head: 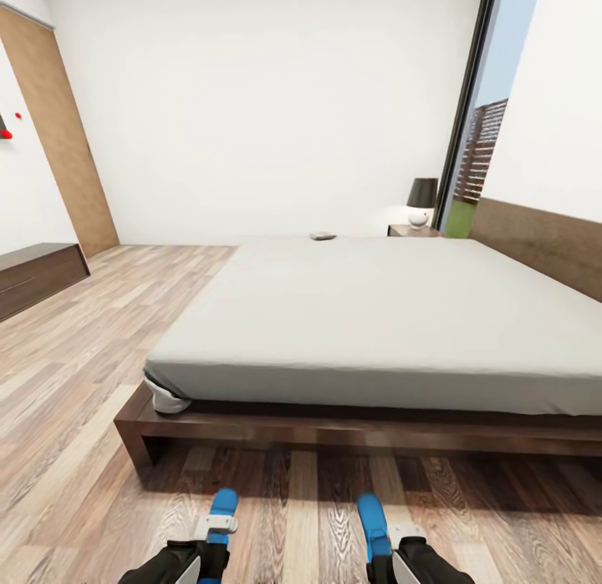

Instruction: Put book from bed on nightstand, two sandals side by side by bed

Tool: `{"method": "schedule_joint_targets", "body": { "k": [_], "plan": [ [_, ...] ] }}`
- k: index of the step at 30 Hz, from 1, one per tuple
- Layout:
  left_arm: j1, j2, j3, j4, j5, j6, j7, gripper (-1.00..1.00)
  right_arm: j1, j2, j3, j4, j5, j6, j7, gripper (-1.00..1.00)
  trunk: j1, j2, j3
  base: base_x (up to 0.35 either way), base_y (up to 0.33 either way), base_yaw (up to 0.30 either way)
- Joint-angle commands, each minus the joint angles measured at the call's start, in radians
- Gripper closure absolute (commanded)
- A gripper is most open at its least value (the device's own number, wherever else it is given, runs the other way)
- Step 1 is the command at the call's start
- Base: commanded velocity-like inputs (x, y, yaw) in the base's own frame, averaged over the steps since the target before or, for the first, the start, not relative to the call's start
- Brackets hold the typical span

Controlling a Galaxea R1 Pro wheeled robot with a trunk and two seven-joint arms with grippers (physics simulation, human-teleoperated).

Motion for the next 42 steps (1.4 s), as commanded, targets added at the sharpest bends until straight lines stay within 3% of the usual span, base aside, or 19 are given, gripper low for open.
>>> {"method": "schedule_joint_targets", "body": {
  "k": [1,5,18,42],
  "plan": [
    [0.000,0.001,-0.008,-0.002,0.010,0.005,0.006,1.00,0.000,0.000,0.008,-0.002,-0.012,0.003,-0.010,1.00,0.000,-0.001,-0.005,0.000,0.000,0.000],
    [0.000,0.001,-0.008,-0.004,0.010,0.004,0.006,1.00,0.000,-0.001,0.007,-0.003,-0.012,-0.004,-0.009,1.00,0.002,-0.002,-0.020,0.000,0.000,0.000],
    [0.000,0.001,-0.008,-0.006,0.009,-0.082,0.006,1.00,0.000,-0.001,0.007,-0.004,-0.013,-0.009,-0.009,1.00,0.002,-0.002,-0.020,0.023,0.050,0.000],
    [0.000,0.002,-0.010,-0.005,0.009,-0.092,0.005,1.00,0.000,0.001,0.008,0.002,-0.013,-0.010,-0.009,1.00,0.002,-0.002,-0.020,0.077,0.095,0.000]
  ]
}}
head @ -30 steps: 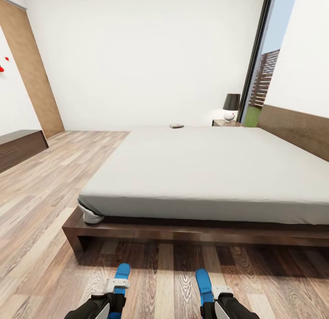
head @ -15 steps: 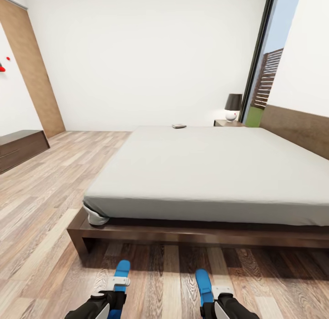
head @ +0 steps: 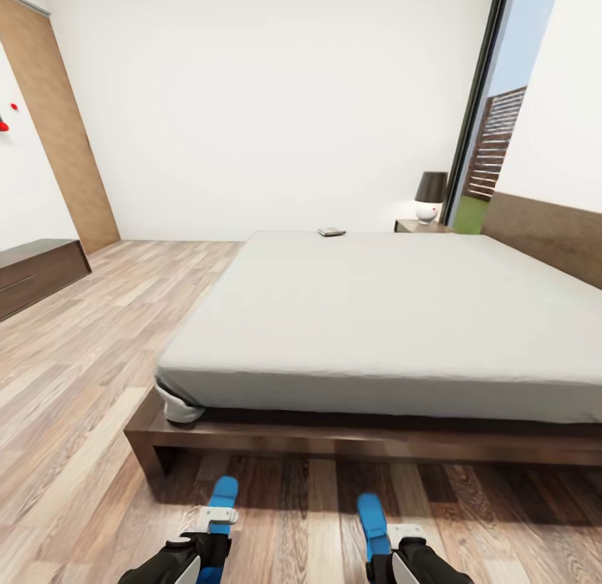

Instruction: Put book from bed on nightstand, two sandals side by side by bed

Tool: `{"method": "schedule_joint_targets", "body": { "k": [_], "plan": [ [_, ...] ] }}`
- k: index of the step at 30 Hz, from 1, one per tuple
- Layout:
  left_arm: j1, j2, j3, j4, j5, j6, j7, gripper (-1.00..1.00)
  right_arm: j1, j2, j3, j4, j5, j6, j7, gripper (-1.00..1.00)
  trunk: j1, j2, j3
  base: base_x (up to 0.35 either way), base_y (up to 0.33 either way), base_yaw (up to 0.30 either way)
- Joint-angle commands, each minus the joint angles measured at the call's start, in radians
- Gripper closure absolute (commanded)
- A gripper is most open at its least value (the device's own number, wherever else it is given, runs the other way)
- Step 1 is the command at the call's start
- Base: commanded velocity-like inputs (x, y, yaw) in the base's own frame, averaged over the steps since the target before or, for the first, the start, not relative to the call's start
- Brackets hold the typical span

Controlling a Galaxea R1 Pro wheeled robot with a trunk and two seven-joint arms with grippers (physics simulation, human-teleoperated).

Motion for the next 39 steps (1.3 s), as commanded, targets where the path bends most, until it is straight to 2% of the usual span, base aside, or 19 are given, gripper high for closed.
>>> {"method": "schedule_joint_targets", "body": {
  "k": [1,13,32,39],
  "plan": [
    [0.000,0.001,-0.008,-0.002,0.010,0.005,0.006,1.00,0.000,0.000,0.008,-0.002,-0.012,0.005,-0.010,1.00,0.000,0.000,-0.001,0.174,0.006,0.000],
    [0.001,0.001,-0.008,-0.001,0.010,0.002,0.007,1.00,0.000,-0.001,0.008,0.001,-0.012,0.005,-0.010,1.00,0.000,0.000,-0.001,0.095,0.022,0.000],
    [0.001,0.001,-0.009,0.000,0.009,0.003,0.005,1.00,0.001,-0.002,0.007,-0.006,-0.012,0.004,-0.009,1.00,0.000,0.000,-0.001,0.006,0.046,0.000],
    [0.001,0.001,-0.010,-0.001,0.009,0.003,0.005,1.00,0.003,-0.002,0.007,-0.037,-0.015,0.007,0.016,1.00,0.000,0.000,-0.001,0.000,0.003,0.000]
  ]
}}
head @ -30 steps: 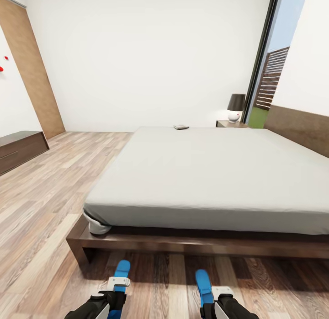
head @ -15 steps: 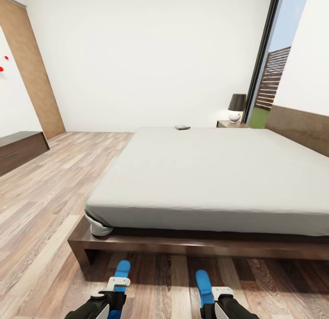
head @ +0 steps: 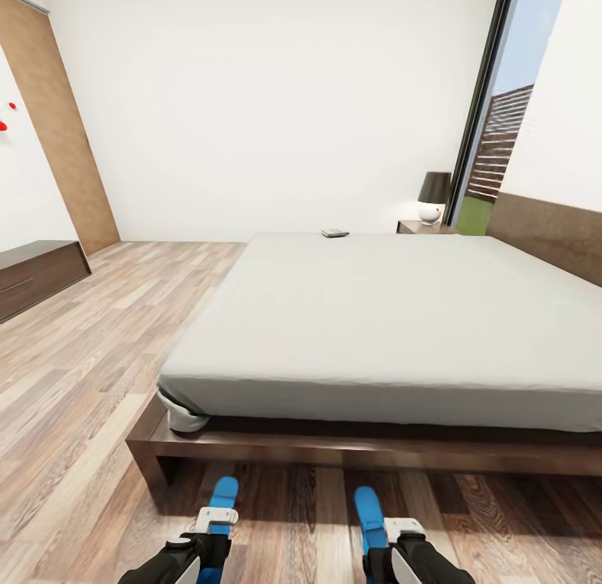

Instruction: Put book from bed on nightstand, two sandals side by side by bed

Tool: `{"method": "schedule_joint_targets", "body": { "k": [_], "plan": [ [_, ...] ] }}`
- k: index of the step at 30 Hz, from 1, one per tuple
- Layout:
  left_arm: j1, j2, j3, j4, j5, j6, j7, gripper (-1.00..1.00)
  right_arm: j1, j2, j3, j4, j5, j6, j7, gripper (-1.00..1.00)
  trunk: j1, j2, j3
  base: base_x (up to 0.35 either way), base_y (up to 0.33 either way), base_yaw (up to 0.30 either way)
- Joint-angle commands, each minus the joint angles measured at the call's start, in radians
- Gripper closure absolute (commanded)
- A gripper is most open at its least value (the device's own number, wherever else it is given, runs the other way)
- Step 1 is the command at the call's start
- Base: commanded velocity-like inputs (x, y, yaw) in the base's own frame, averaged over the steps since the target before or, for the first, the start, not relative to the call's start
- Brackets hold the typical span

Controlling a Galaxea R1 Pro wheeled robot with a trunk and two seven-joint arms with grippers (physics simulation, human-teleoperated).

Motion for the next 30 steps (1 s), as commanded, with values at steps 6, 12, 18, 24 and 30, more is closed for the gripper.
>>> {"method": "schedule_joint_targets", "body": {
  "k": [6,12,18,24,30],
  "plan": [
    [0.000,0.000,-0.008,-0.002,0.009,0.005,0.006,1.00,0.001,-0.001,0.006,-0.014,-0.015,0.014,-0.001,1.00,0.000,0.000,-0.001,0.000,0.000,0.000],
    [0.000,0.001,-0.008,-0.002,0.009,0.004,0.006,1.00,0.002,-0.002,0.003,-0.014,-0.021,0.022,0.000,1.00,0.001,-0.001,-0.009,0.000,0.000,0.000],
    [0.000,0.000,-0.008,-0.002,0.011,0.005,0.005,1.00,0.002,-0.002,0.002,-0.014,-0.023,0.024,0.002,1.00,0.003,-0.002,-0.032,0.000,0.000,0.000],
    [-0.001,0.000,-0.009,-0.002,0.011,0.005,0.003,1.00,0.002,-0.002,0.000,-0.016,-0.023,0.022,0.003,1.00,0.006,-0.004,-0.055,0.000,0.000,0.000],
    [-0.001,0.000,-0.010,-0.004,0.011,0.009,0.003,1.00,0.003,-0.002,-0.001,-0.025,-0.024,0.023,0.017,1.00,0.009,-0.005,-0.078,0.000,0.000,0.000]
  ]
}}
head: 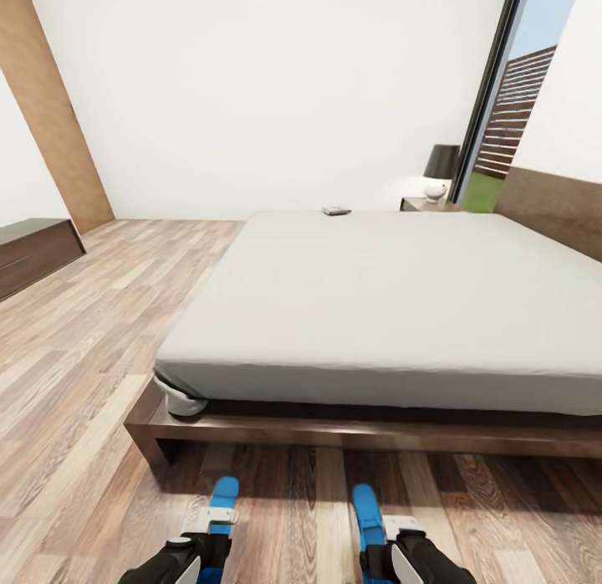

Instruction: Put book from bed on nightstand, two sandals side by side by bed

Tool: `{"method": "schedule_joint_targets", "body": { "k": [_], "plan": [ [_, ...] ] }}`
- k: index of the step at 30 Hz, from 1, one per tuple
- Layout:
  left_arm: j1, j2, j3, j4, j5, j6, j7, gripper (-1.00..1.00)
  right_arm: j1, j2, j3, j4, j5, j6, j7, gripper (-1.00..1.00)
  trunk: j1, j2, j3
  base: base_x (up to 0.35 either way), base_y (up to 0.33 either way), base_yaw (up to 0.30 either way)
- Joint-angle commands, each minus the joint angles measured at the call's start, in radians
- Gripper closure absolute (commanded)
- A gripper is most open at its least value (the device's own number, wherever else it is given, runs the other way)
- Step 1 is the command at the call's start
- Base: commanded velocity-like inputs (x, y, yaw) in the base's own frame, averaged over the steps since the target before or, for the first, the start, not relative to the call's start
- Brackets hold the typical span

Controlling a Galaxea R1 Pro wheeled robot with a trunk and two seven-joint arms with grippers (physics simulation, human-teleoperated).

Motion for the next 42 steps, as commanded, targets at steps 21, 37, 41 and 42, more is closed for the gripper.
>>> {"method": "schedule_joint_targets", "body": {
  "k": [21,37,41,42],
  "plan": [
    [-0.029,-0.001,-0.010,-0.030,0.008,0.020,0.002,1.00,0.059,-0.003,0.009,-0.279,-0.011,0.156,0.043,1.00,0.009,-0.005,-0.082,0.000,0.000,0.000],
    [-0.067,0.000,-0.010,-0.054,0.007,0.020,0.003,1.00,0.102,-0.090,0.009,-0.353,-0.010,0.205,0.089,1.00,0.013,-0.007,-0.113,0.000,0.000,0.000],
    [-0.068,0.001,-0.010,-0.054,0.008,0.020,0.003,1.00,0.103,-0.108,0.008,-0.371,-0.011,0.207,0.119,1.00,0.014,-0.008,-0.121,0.000,0.000,0.000],
    [-0.068,0.001,-0.010,-0.055,0.008,0.020,0.004,1.00,0.103,-0.110,0.008,-0.377,-0.011,0.207,0.125,1.00,0.014,-0.008,-0.125,0.000,0.000,0.000]
  ]
}}
